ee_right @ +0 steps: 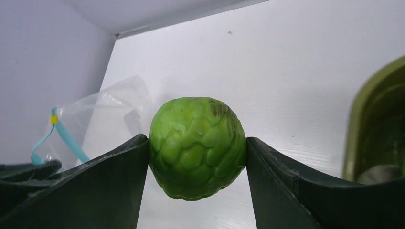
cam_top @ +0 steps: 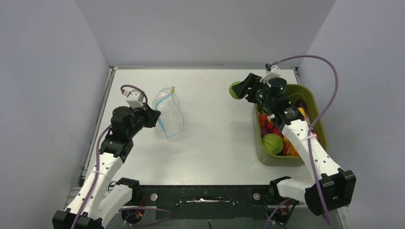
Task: Place the food in the zip-top bag and seal the zipper
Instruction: Place the fake vegetable in the zipper food storage bag.
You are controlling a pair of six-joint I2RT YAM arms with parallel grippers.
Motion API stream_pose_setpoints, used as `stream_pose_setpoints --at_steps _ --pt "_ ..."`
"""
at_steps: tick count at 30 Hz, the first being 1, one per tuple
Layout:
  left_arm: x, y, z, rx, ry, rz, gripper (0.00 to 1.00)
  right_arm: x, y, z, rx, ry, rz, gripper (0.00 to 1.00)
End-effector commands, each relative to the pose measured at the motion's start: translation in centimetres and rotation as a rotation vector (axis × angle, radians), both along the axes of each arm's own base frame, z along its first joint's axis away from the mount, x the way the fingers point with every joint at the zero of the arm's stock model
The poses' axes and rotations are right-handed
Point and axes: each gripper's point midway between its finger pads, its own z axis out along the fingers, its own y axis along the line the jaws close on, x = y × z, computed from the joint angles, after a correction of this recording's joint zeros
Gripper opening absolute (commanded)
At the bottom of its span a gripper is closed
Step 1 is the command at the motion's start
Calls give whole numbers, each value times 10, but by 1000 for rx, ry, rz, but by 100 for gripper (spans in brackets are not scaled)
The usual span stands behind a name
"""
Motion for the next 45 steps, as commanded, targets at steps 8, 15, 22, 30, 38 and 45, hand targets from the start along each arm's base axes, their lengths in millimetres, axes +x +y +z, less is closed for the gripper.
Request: stream_pose_setpoints --at_steps 8,15,22,30,38,45 --pt "2 -13 18 -51 -65 -58 0 -33 119 32 24 -156 387 64" --pt "-1 -16 22 -68 -74 -77 0 -59 169 40 80 -183 542 64" --pt "-3 -20 25 -87 -83 -95 0 -82 212 44 113 -200 671 64" --pt "-5 -31 31 -159 -68 -133 0 -94 246 24 108 -157 746 64" --pt "-9 -42 35 -226 -50 -185 0 -96 261 13 82 -131 769 64" --pt "-11 -46 33 -220 -49 -222 0 -65 247 -23 -91 -46 609 65"
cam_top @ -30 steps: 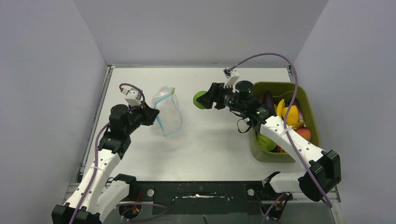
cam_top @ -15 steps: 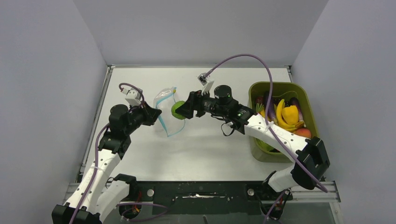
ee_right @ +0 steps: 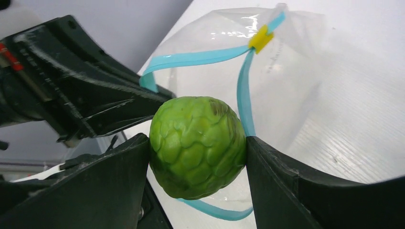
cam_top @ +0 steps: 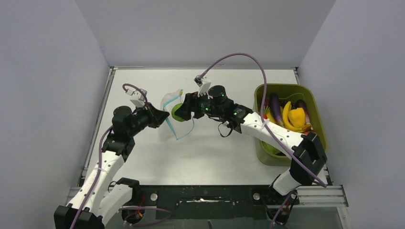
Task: Place the food in the zip-top bag and seal the zipper
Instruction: Place the fake vegetable in the zipper food storage bag.
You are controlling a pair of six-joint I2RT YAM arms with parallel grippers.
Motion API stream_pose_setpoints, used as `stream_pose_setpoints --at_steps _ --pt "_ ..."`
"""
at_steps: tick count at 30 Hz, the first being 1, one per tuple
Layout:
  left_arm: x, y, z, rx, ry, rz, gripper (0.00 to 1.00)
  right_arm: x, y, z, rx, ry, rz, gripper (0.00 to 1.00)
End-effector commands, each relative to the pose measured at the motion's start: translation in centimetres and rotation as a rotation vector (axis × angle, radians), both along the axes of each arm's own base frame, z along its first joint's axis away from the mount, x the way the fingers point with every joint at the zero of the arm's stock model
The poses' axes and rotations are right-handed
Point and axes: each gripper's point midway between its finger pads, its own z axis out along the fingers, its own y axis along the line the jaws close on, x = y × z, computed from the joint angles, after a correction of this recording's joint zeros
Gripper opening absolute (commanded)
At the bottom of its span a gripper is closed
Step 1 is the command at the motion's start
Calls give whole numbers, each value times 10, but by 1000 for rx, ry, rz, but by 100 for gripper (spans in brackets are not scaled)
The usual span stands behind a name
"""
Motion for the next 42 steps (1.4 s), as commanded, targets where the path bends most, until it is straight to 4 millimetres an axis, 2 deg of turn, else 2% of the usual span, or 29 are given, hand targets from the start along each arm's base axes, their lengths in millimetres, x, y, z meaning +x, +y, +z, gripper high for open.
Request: stream_pose_setpoints --at_steps 1,4,7,16,21,29,34,42 --pt "-2 -10 25 -34 -88 -65 0 25 -11 4 -106 -70 -131 65" --pt "-6 -14 28 -53 -91 -94 0 32 -19 -6 -197 -84 -181 65" --pt "-9 -17 20 -63 -74 -108 0 34 -22 -11 -238 -91 -201 66" --pt "-8 -17 17 -69 -61 -103 0 24 -1 -19 -240 -68 -148 68" --pt "-8 -16 18 -69 -64 -101 0 26 -4 -24 -280 -59 -169 71" --pt "-7 -15 18 -66 -65 -93 0 14 3 -16 -238 -65 -97 77" --pt "-6 -14 16 -53 -58 -85 0 9 0 -11 -215 -72 -91 80" --pt "-6 -11 16 -45 -65 -68 0 4 -2 -3 -196 -69 -72 78"
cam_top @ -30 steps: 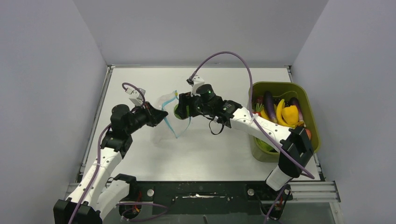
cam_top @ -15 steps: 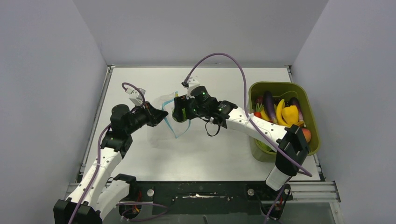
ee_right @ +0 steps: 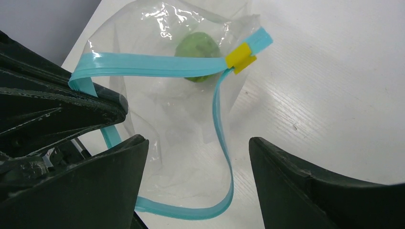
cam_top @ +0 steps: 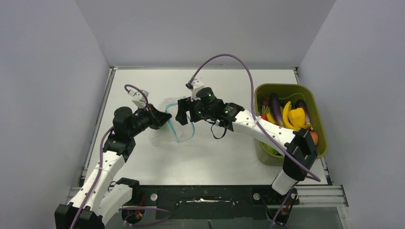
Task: Place the food in the zip-top bag and seal the zipper
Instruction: Place the fake vegetable in the zipper food storage bag, then pick up the fake vegetable from the bin.
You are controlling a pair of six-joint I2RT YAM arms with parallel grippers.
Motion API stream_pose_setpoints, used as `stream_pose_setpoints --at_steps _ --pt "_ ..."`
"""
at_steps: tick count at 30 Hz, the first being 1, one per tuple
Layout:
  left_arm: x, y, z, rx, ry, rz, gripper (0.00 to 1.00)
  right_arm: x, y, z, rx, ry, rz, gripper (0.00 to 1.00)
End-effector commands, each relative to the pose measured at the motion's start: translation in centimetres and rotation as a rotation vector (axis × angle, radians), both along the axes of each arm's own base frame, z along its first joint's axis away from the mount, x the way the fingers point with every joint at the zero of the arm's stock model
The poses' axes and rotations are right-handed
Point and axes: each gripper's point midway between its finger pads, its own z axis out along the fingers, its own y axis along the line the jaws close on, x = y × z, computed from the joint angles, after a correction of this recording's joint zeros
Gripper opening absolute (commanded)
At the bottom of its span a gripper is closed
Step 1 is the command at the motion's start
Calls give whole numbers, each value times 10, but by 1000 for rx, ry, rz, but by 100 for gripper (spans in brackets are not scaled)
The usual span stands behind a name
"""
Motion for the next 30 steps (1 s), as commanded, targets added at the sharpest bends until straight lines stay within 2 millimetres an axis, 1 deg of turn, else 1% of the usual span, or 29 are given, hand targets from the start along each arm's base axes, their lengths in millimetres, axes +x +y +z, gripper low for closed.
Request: stream_pose_setpoints --at_steps 1,3,6,10,14,16,19,22,25,28,30 --pt "2 1 18 -4 -77 9 0 -3 2 45 102 -72 35 78" --pt "3 2 17 2 -78 14 0 -3 0 48 109 -75 36 78" --pt "5 5 16 14 -77 33 0 1 -9 55 113 -92 12 78" --pt "6 9 15 33 -78 52 0 13 -30 62 116 -117 -43 77" --pt "8 13 14 53 -74 76 0 22 -54 75 109 -155 -75 77" --pt "8 14 15 59 -81 83 0 27 -70 82 98 -176 -107 76" --pt "8 16 15 67 -85 89 0 37 -103 88 46 -193 -190 76" --pt "9 17 14 75 -88 92 0 48 -136 88 -43 -213 -281 73" --pt "10 17 11 86 -86 89 0 57 -166 84 -121 -210 -380 67" --pt "10 18 8 99 -82 88 0 60 -192 82 -182 -206 -477 56" --pt "10 19 9 100 -88 90 0 60 -206 78 -213 -202 -533 54"
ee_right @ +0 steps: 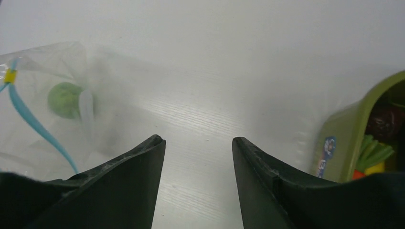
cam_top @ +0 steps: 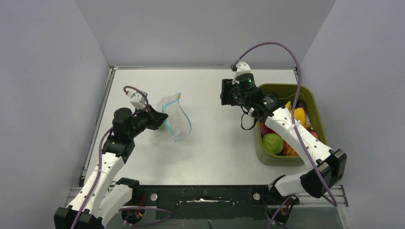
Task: Place the food in the zip-top bag and seal the zipper
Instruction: Pick up the fake vegetable from the bin.
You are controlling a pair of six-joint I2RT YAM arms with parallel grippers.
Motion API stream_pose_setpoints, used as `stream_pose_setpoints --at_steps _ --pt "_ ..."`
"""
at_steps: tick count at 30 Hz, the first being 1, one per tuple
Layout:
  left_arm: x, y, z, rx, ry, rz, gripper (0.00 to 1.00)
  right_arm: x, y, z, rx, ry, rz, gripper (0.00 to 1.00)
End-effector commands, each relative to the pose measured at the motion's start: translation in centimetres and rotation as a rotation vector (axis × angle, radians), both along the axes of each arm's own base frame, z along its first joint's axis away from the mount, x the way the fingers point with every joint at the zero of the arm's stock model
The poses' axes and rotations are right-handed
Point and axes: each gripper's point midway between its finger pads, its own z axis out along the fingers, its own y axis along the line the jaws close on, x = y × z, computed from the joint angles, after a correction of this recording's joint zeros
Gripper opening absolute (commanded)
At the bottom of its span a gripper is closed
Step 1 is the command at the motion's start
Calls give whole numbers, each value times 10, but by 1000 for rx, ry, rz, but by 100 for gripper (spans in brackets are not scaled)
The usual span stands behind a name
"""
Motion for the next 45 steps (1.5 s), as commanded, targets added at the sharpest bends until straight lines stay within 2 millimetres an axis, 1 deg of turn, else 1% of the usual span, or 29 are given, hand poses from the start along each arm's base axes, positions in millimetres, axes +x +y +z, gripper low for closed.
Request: stream_pose_setpoints --at_steps 1,4,7,9,12,16,19,22,25,29,34,37,41,45 --pt "3 1 20 14 -78 2 0 3 -45 17 -83 -43 -169 54" --pt "2 2 22 10 -87 2 0 3 -72 9 -126 5 -257 52" --pt "1 2 21 11 -87 3 0 1 -106 2 -158 67 -372 51" --pt "0 2 21 12 -86 3 0 0 -131 0 -180 92 -453 51" --pt "0 2 22 9 -90 2 0 -3 -162 -3 -225 107 -523 51" --pt "-1 1 23 5 -93 -2 0 -5 -190 -9 -281 131 -579 51" --pt "-1 1 22 4 -91 -3 0 -6 -211 -17 -329 151 -624 51" --pt "-2 0 23 0 -91 -8 0 -2 -224 -29 -358 171 -637 49" --pt "-3 0 24 -4 -95 -11 0 4 -241 -40 -378 170 -687 47" --pt "-3 -1 24 -9 -95 -15 0 17 -251 -59 -347 174 -684 47" --pt "-5 -4 24 -10 -96 -23 0 35 -244 -74 -324 162 -612 48" --pt "-5 -5 24 -12 -94 -30 0 45 -248 -88 -306 197 -604 49" --pt "-6 -7 24 -12 -93 -36 0 54 -258 -94 -304 212 -625 49" --pt "-6 -7 24 -11 -93 -34 0 60 -268 -98 -318 228 -644 52"
